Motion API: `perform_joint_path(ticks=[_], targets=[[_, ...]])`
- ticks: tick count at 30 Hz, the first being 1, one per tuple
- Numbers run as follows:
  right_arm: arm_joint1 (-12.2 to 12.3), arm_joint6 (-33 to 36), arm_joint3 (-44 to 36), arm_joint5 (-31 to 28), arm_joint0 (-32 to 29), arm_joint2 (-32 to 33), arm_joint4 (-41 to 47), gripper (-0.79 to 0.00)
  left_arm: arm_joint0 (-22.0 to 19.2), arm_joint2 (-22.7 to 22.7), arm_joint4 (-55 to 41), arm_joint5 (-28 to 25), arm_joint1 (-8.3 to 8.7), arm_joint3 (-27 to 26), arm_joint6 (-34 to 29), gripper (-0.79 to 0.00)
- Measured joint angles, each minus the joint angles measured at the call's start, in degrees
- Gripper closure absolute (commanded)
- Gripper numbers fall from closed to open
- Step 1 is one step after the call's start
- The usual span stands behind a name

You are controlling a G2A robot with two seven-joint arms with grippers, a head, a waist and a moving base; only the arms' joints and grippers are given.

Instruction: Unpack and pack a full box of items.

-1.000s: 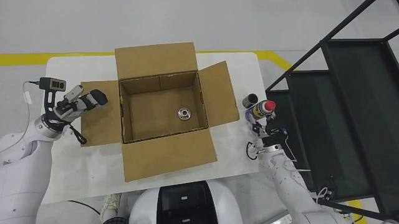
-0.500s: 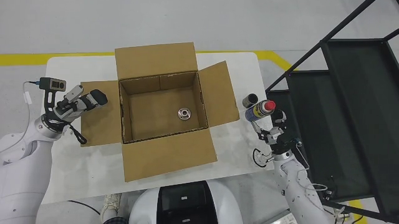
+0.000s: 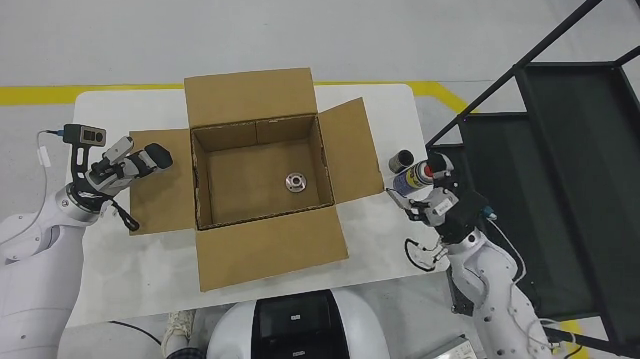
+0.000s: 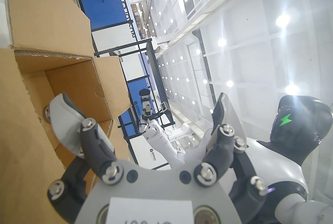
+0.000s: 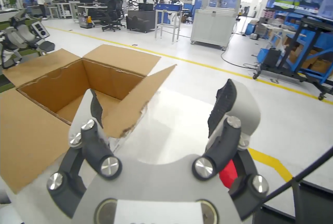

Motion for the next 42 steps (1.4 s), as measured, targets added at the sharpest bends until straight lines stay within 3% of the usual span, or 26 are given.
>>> perform_joint_path(ticks=[8, 13, 35, 38, 42], targets=[[0.5, 17.4, -2.4, -9.1, 7.0, -7.2, -1.2, -0.785, 0.0, 0.0, 0.0, 0.0, 0.0, 0.0, 0.0, -0.785], [0.5, 27.8, -0.1, -10.7, 12.4, -11.1, 2.3, -0.785, 0.0, 0.0, 0.0, 0.0, 0.0, 0.0, 0.0, -0.785], [0.5, 29.6, 0.0, -10.8, 13.4, -11.9, 3.5, -0.785, 0.0, 0.0, 0.0, 0.0, 0.0, 0.0, 0.0, -0.785], [0.4, 35.7, -2.5, -8.8, 15.1, -15.1, 0.8, -0.785, 0.0, 0.0, 0.0, 0.0, 0.0, 0.0, 0.0, -0.785], [-0.3, 48.9, -5.6, -3.8, 19.0, -20.3, 4.0, -0.785, 0.0, 0.0, 0.0, 0.0, 0.0, 0.0, 0.0, -0.785]])
